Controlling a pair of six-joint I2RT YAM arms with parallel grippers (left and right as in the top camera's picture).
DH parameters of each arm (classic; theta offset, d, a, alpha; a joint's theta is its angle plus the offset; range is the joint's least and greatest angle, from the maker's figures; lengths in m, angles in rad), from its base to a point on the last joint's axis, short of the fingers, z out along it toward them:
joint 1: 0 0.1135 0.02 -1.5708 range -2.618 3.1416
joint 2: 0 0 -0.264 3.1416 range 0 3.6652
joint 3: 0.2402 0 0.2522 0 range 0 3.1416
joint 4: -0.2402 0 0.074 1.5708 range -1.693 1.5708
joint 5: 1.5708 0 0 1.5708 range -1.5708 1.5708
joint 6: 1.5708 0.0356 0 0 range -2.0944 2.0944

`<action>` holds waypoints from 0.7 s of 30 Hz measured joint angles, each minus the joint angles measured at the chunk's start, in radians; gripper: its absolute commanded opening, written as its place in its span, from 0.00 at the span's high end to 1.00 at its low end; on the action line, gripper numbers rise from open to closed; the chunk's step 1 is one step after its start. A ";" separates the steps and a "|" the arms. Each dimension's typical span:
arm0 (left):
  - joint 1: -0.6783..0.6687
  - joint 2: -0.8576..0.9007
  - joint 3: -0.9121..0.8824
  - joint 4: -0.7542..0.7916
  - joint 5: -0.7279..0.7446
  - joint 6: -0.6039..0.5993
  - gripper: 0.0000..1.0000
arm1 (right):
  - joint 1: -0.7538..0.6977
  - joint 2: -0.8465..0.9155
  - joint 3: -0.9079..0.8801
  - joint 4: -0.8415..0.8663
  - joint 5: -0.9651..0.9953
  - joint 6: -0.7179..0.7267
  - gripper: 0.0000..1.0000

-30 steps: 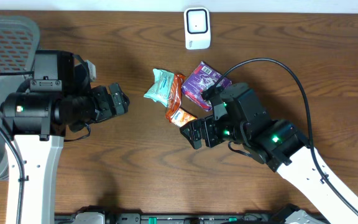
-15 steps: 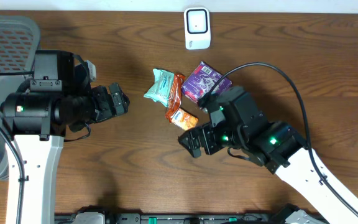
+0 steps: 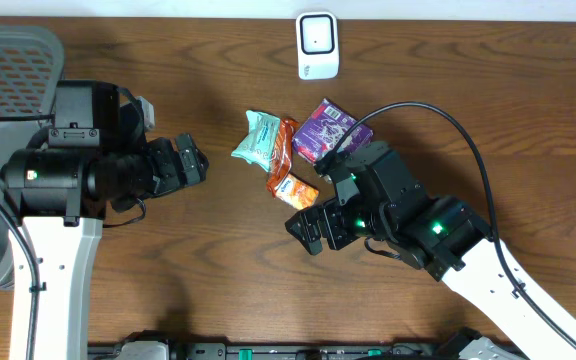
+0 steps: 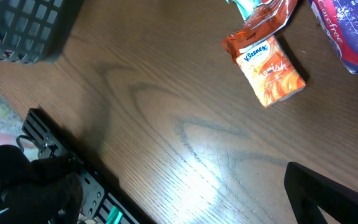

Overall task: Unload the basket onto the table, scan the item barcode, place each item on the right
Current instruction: 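Reach the right gripper to the purple package and grasp it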

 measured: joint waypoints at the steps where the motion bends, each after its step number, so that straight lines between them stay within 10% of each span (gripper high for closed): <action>1: 0.000 0.000 0.000 0.000 0.000 0.000 0.02 | 0.000 0.000 0.000 0.000 0.002 0.000 0.01; 21: 0.000 0.000 0.000 0.000 0.000 0.000 0.02 | 0.000 0.136 0.000 0.022 0.030 0.000 0.01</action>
